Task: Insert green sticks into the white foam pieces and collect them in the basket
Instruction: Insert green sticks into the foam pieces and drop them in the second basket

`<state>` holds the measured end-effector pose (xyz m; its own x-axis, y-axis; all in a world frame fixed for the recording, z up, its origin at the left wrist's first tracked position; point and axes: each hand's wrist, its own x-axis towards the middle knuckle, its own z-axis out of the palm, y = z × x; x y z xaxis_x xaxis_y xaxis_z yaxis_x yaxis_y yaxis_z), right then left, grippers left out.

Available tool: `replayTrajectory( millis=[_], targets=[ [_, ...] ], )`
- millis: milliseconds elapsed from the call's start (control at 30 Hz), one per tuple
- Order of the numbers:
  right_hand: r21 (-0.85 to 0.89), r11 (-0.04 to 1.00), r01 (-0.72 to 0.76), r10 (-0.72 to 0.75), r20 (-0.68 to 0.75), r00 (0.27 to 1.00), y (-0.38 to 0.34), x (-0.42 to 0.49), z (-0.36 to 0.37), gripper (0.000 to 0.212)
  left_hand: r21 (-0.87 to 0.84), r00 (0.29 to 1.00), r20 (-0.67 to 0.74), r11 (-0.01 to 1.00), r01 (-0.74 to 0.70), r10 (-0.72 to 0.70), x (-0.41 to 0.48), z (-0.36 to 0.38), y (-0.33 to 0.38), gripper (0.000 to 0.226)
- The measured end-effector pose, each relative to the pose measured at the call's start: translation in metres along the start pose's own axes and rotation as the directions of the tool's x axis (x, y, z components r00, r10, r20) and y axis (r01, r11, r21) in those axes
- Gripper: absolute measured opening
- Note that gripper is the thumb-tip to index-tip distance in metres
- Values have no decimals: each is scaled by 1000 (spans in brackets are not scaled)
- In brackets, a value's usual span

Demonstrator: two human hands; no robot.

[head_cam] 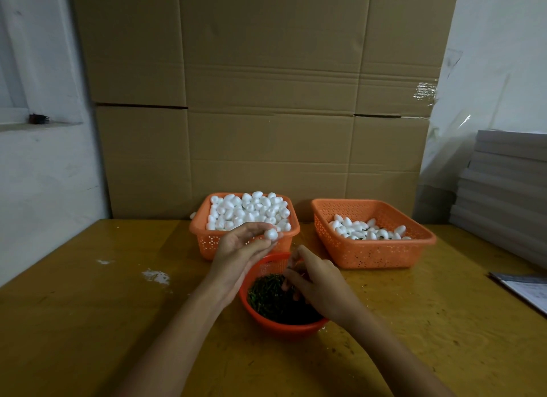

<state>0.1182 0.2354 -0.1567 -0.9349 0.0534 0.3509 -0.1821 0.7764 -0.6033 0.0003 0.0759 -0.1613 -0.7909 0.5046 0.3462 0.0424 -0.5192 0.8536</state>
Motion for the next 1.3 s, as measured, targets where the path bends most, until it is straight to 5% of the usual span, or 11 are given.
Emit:
replayTrajectory(
  millis=[667,1300],
  targets=[
    [43,999,2,-3,18,1000,3,1,-1,10,283,1000,7,959,-23,22,-2,1,-1,28],
    [21,999,37,-37,-9,999,8,2,2,9,146,1000,-18,989,-19,22,0,5,-2,21]
  ],
)
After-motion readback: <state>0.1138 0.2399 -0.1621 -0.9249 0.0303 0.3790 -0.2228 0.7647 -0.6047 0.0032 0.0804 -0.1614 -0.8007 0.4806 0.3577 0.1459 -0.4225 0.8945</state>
